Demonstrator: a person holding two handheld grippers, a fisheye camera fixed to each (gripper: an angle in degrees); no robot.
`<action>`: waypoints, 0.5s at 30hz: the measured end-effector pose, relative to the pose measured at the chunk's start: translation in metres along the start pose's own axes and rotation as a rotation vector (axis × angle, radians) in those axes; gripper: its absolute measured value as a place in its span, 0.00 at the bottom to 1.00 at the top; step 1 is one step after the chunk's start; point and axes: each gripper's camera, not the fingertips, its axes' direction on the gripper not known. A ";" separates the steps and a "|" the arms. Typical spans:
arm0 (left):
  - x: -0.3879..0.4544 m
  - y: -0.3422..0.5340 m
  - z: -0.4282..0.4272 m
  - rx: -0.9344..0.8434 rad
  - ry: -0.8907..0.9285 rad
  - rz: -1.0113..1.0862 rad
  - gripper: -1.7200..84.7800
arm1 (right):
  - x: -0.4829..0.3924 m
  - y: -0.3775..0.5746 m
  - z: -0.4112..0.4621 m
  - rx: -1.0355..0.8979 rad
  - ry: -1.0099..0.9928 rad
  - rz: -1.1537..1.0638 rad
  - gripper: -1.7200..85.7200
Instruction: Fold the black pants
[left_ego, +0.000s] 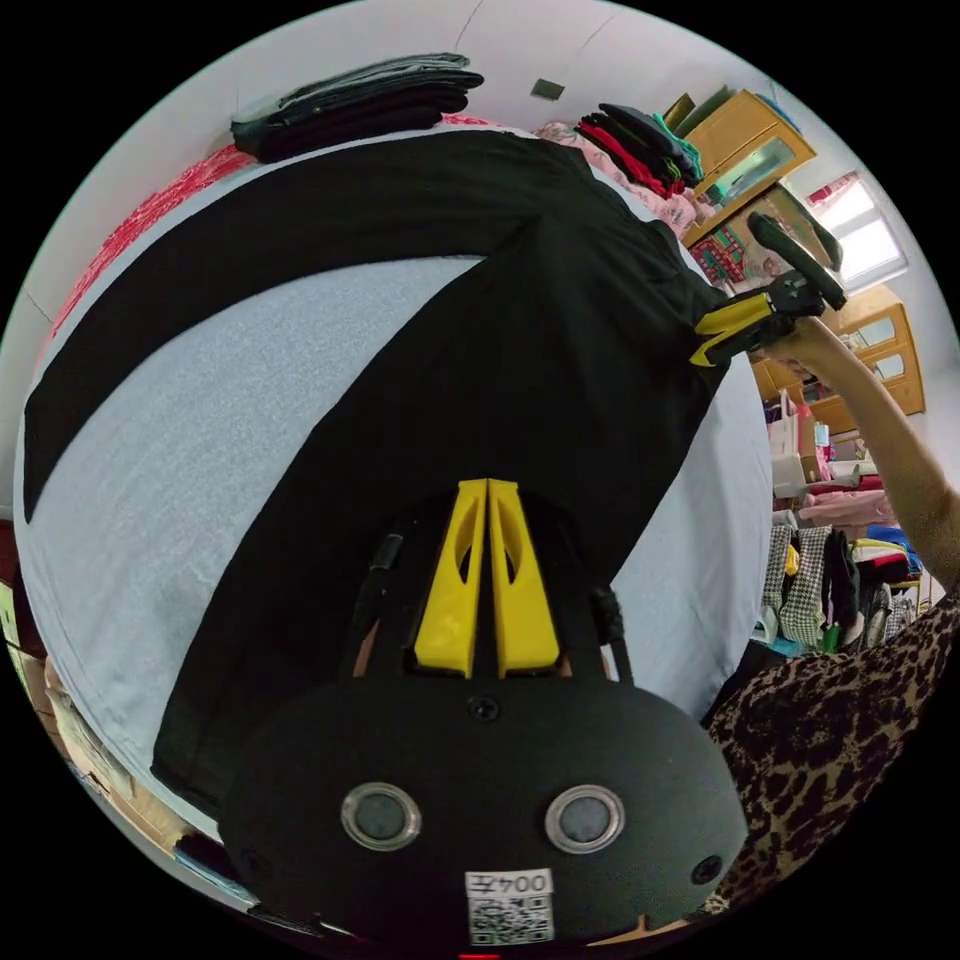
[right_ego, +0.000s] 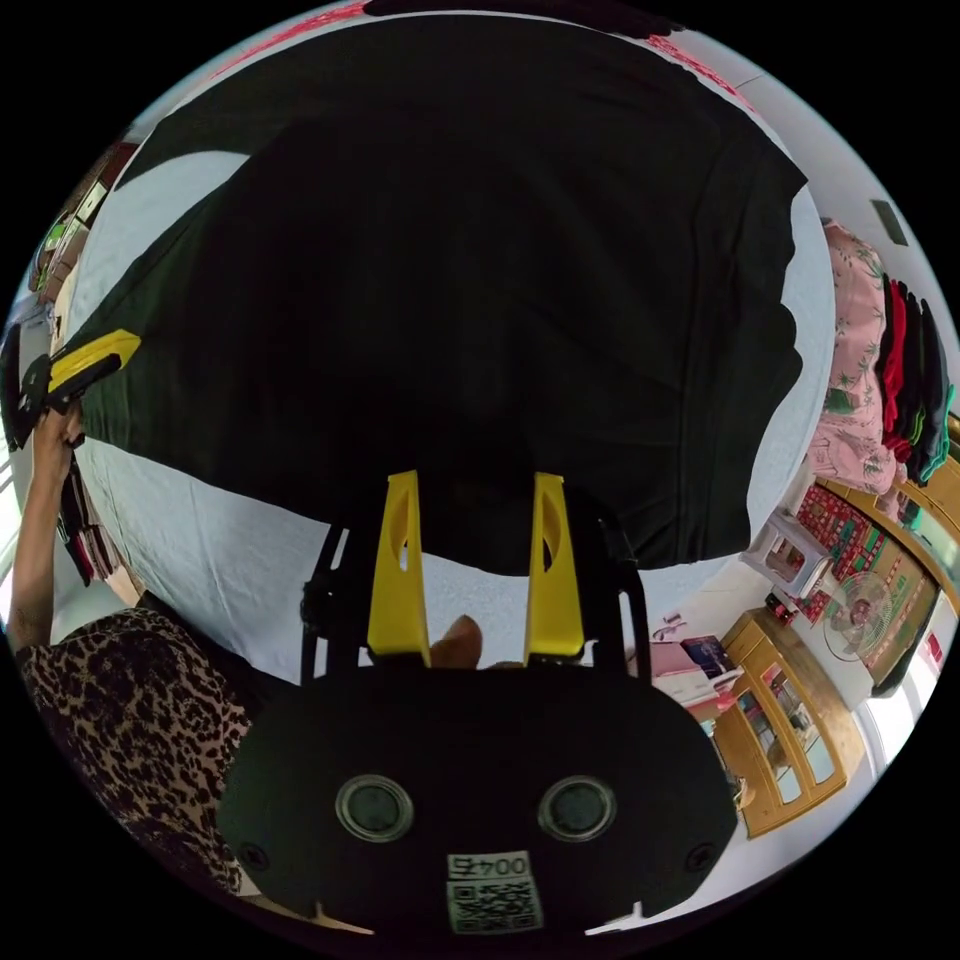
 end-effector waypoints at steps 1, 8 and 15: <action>-0.007 0.007 -0.011 0.040 -0.017 -0.022 0.03 | -0.001 -0.003 0.002 -0.004 0.002 -0.003 0.20; -0.117 0.069 -0.085 0.172 -0.165 -0.227 0.02 | -0.002 -0.039 0.027 -0.031 -0.005 0.015 0.20; -0.256 0.100 -0.144 0.172 -0.239 -0.400 0.02 | -0.004 -0.060 0.051 0.016 -0.009 0.024 0.20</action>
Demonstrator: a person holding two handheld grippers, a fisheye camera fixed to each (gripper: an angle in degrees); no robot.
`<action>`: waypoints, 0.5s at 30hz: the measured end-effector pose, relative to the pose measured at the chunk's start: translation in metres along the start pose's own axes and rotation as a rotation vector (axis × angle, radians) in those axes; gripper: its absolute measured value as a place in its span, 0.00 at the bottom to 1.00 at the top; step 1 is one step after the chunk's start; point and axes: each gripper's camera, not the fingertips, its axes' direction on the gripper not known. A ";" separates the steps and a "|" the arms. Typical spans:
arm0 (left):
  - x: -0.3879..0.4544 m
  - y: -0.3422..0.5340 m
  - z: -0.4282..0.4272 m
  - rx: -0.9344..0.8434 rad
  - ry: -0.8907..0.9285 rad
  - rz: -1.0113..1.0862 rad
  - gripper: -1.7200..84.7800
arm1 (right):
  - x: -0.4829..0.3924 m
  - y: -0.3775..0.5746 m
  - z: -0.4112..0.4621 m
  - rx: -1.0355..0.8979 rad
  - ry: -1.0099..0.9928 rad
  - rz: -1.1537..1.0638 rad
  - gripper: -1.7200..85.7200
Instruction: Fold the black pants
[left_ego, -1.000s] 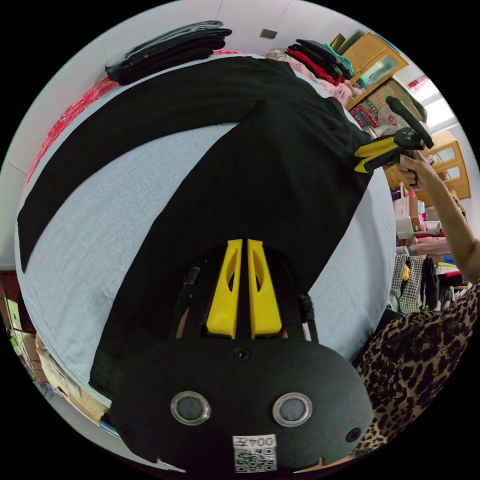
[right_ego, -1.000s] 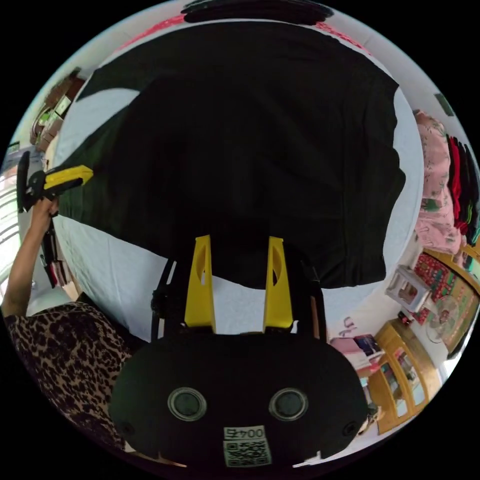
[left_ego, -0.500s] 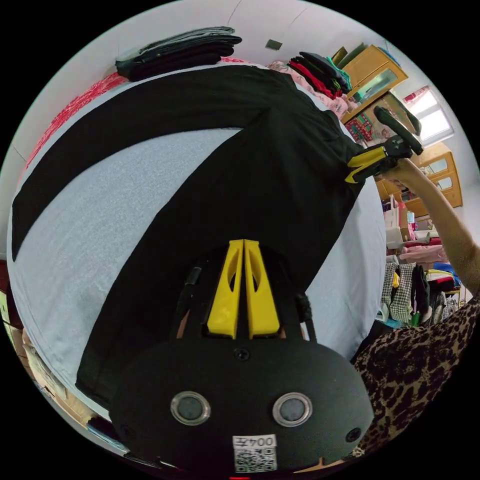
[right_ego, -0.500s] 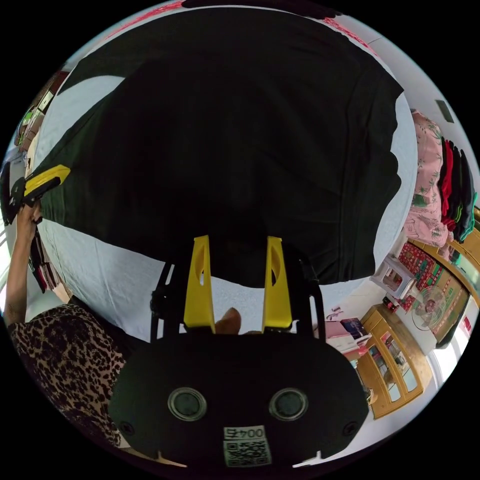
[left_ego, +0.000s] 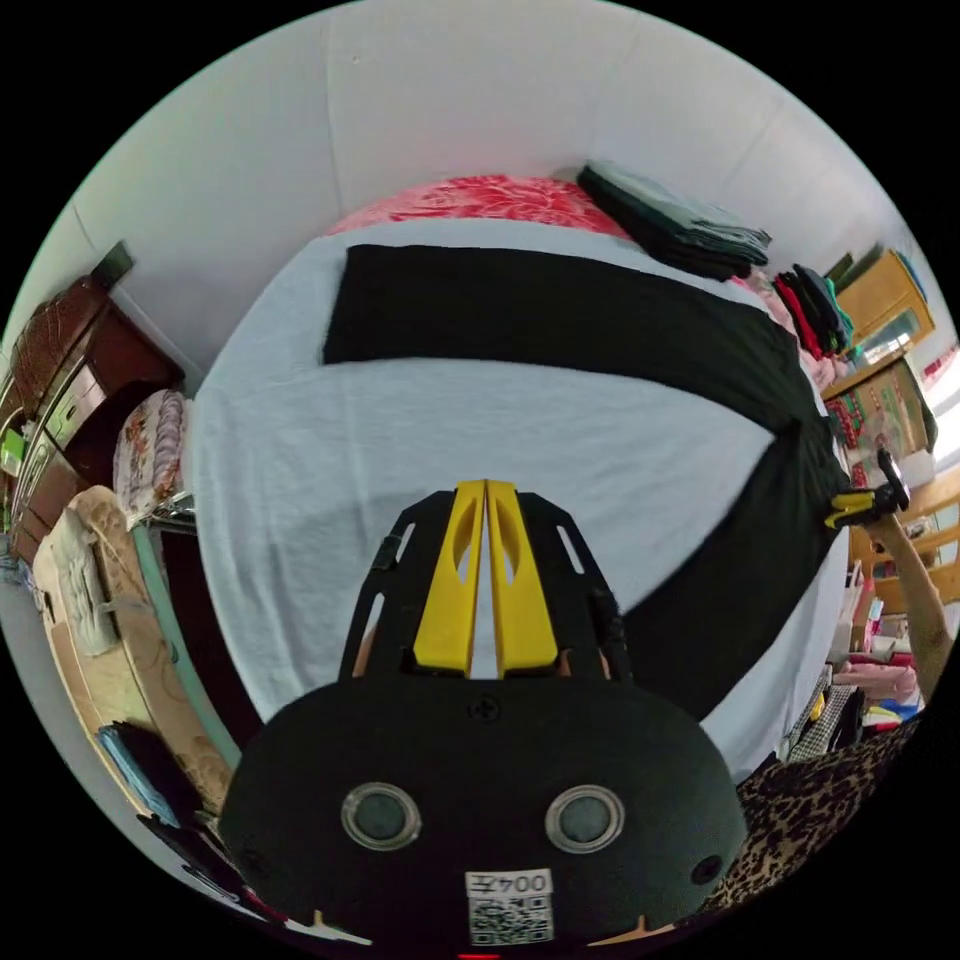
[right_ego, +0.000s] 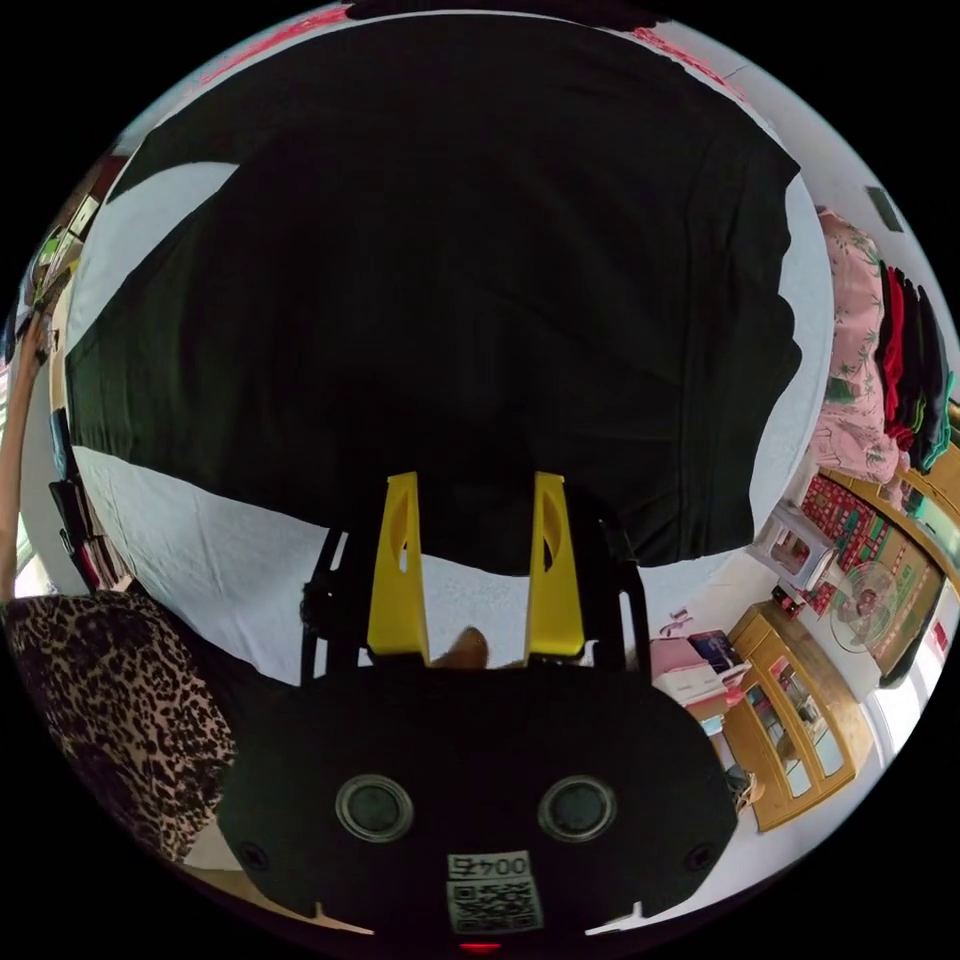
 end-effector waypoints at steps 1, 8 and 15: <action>-0.016 -0.008 -0.002 0.003 -0.012 -0.014 0.03 | -0.001 -0.001 0.002 0.010 -0.005 0.000 0.20; -0.073 -0.050 0.002 0.000 -0.006 -0.073 0.04 | -0.002 -0.015 0.027 0.067 -0.005 0.002 0.20; -0.121 -0.079 0.022 -0.005 0.079 -0.195 0.09 | -0.003 -0.043 0.051 -0.027 -0.006 0.011 0.21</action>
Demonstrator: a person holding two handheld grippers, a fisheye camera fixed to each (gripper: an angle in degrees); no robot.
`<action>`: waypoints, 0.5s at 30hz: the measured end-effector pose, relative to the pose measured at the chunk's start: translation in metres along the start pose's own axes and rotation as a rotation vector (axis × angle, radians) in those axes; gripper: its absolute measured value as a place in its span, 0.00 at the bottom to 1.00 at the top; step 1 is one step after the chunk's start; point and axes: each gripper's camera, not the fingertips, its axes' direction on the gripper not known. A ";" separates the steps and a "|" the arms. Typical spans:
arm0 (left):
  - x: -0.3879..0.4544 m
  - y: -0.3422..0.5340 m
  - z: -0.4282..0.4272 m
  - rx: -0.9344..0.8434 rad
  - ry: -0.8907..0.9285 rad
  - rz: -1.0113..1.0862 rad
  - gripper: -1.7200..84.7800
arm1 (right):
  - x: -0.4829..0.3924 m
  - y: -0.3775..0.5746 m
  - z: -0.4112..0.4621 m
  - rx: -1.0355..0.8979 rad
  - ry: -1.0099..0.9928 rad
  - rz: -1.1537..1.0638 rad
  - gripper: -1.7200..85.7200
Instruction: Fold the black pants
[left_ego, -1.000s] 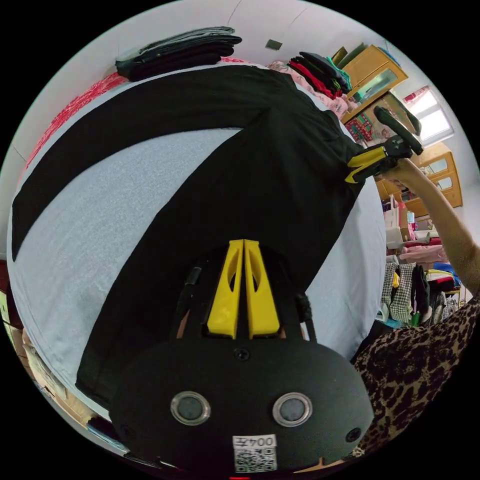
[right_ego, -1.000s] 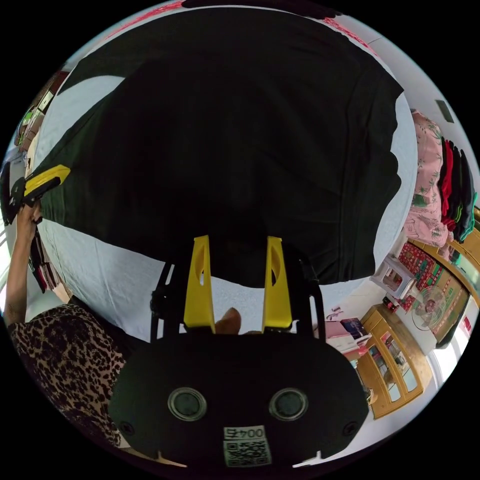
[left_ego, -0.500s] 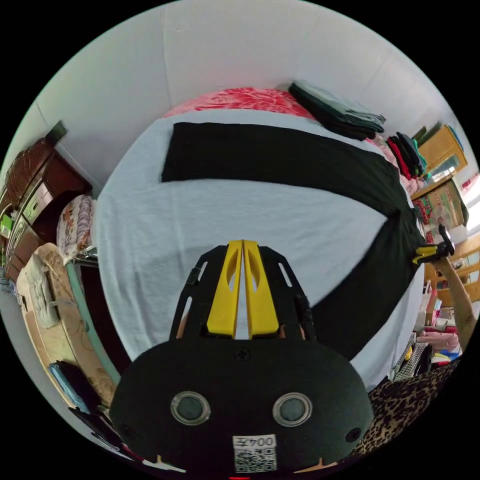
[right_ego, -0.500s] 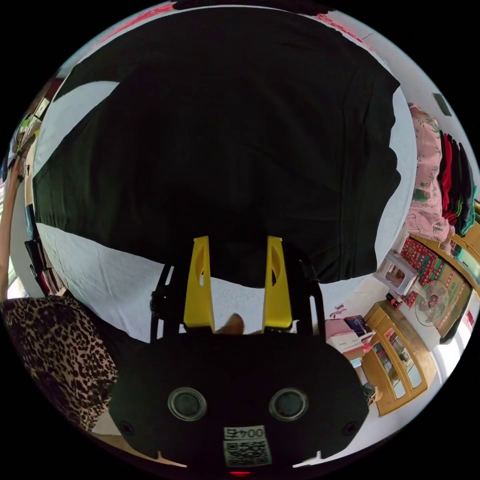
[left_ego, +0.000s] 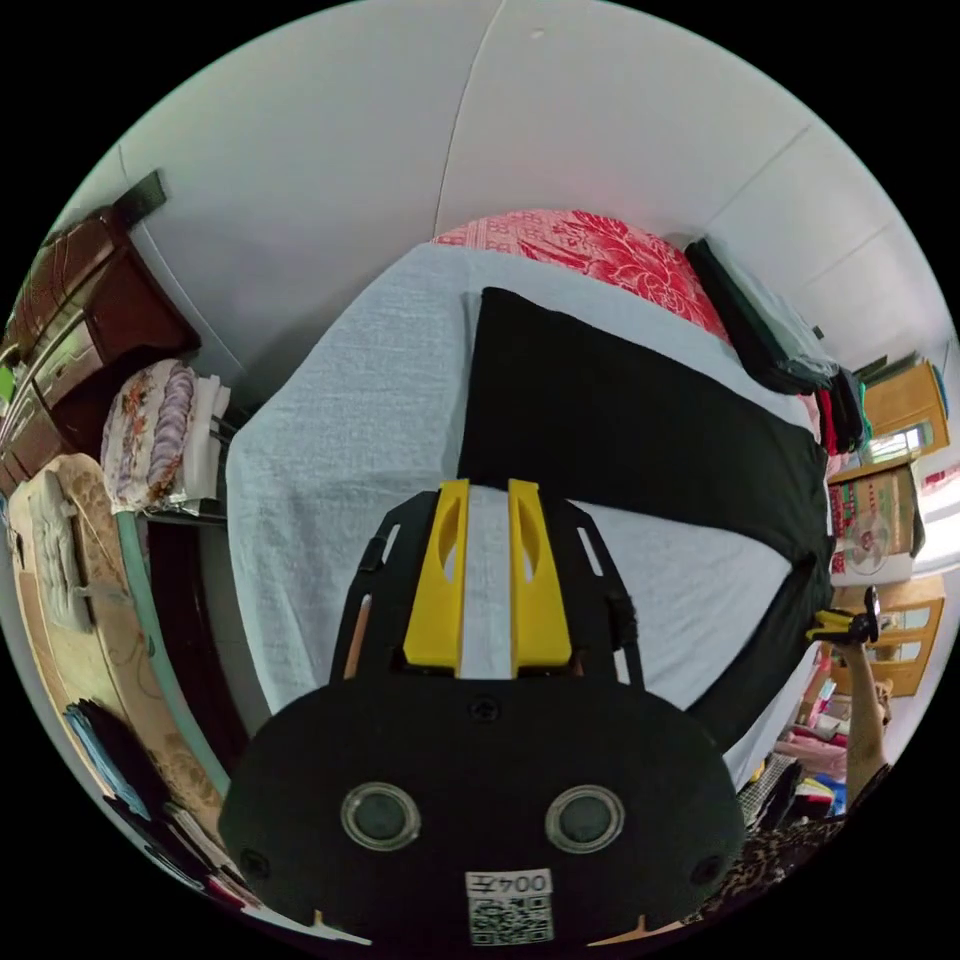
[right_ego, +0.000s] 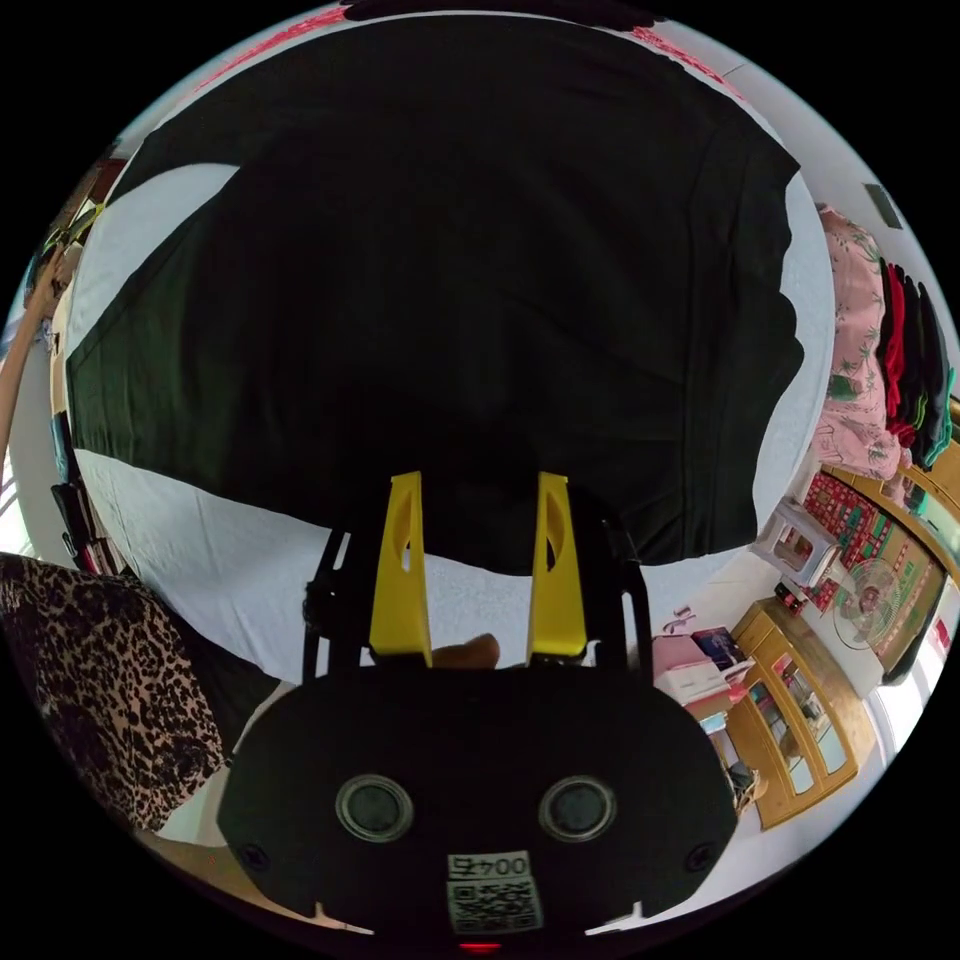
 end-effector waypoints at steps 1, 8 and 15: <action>-0.006 -0.003 0.005 -0.013 0.026 -0.021 0.09 | 0.000 -0.002 0.002 -0.009 0.001 -0.001 0.21; -0.007 0.004 0.002 0.046 -0.030 0.006 0.06 | -0.003 -0.024 0.027 -0.077 0.000 0.008 0.21; 0.004 0.027 0.004 0.063 -0.184 0.048 0.04 | -0.008 -0.036 0.055 -0.116 0.005 0.005 0.21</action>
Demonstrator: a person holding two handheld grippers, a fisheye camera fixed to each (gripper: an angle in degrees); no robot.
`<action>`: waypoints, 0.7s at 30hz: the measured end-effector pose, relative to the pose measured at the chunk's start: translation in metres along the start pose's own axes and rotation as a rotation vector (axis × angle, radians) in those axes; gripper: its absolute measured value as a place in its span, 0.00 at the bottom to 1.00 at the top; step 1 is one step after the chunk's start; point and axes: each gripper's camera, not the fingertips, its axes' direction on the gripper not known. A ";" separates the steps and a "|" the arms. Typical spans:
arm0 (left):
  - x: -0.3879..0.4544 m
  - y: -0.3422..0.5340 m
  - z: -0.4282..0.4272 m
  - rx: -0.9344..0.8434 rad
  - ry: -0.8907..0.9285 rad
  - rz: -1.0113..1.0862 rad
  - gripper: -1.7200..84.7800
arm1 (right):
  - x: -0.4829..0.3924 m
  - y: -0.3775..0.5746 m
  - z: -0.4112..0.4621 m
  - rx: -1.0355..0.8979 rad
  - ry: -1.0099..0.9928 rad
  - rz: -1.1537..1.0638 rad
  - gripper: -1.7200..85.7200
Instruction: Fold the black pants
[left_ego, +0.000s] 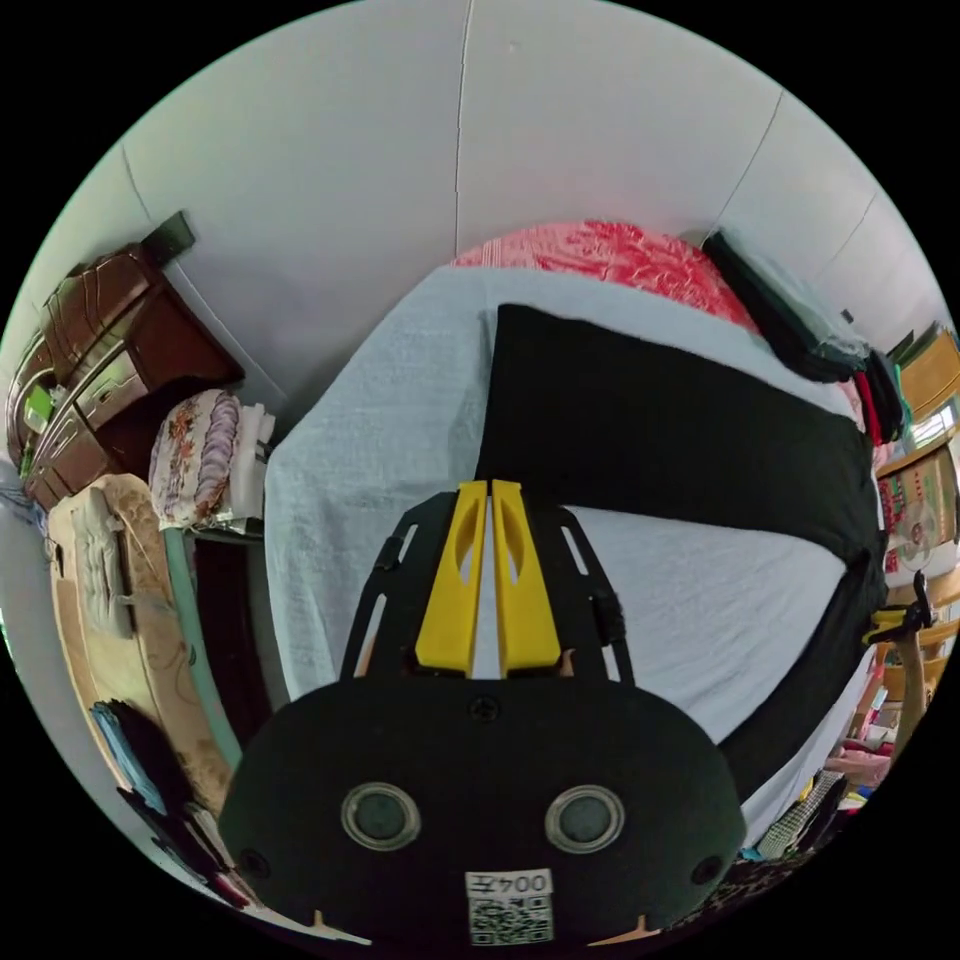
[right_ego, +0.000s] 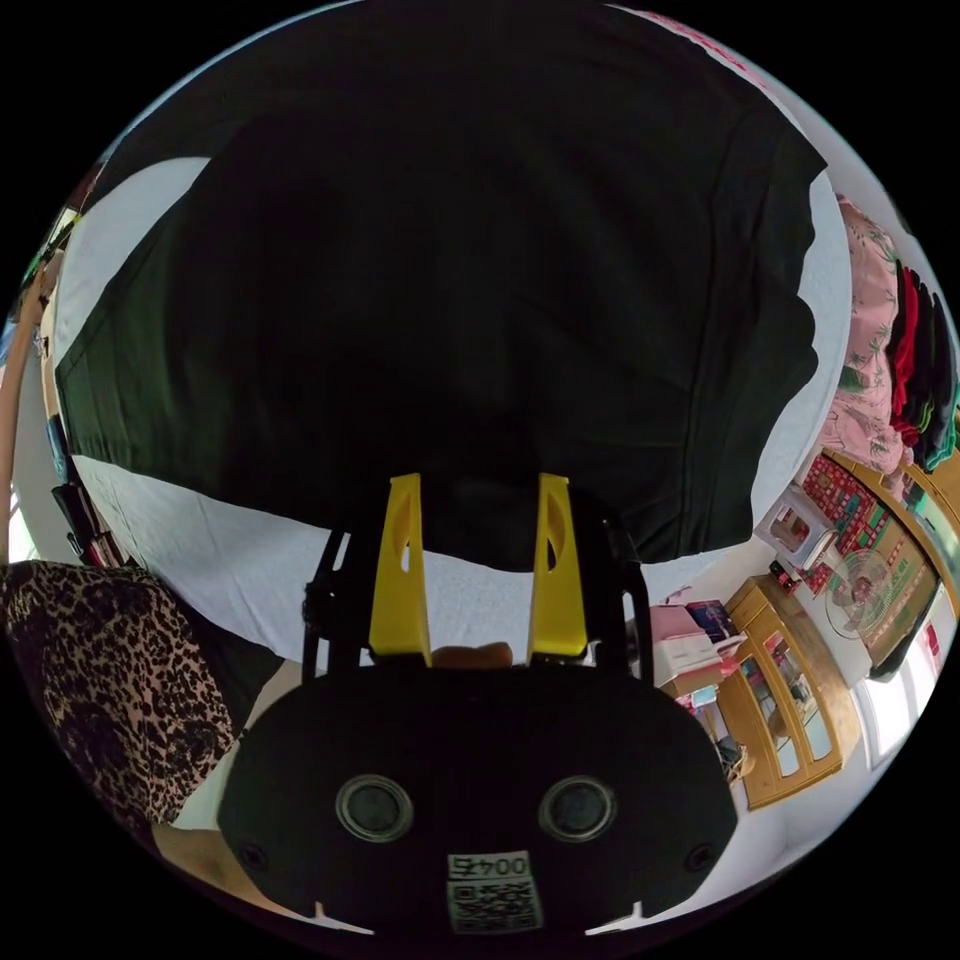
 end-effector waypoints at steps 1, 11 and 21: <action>-0.002 0.002 0.001 0.026 0.006 -0.006 0.04 | -0.001 -0.001 0.002 -0.002 0.001 -0.001 0.21; 0.017 0.028 -0.043 0.077 0.017 0.076 0.04 | -0.012 -0.002 0.044 0.056 -0.003 -0.001 0.21; 0.184 0.233 -0.073 0.002 0.217 0.439 0.03 | -0.031 0.012 0.093 0.191 -0.014 0.025 0.21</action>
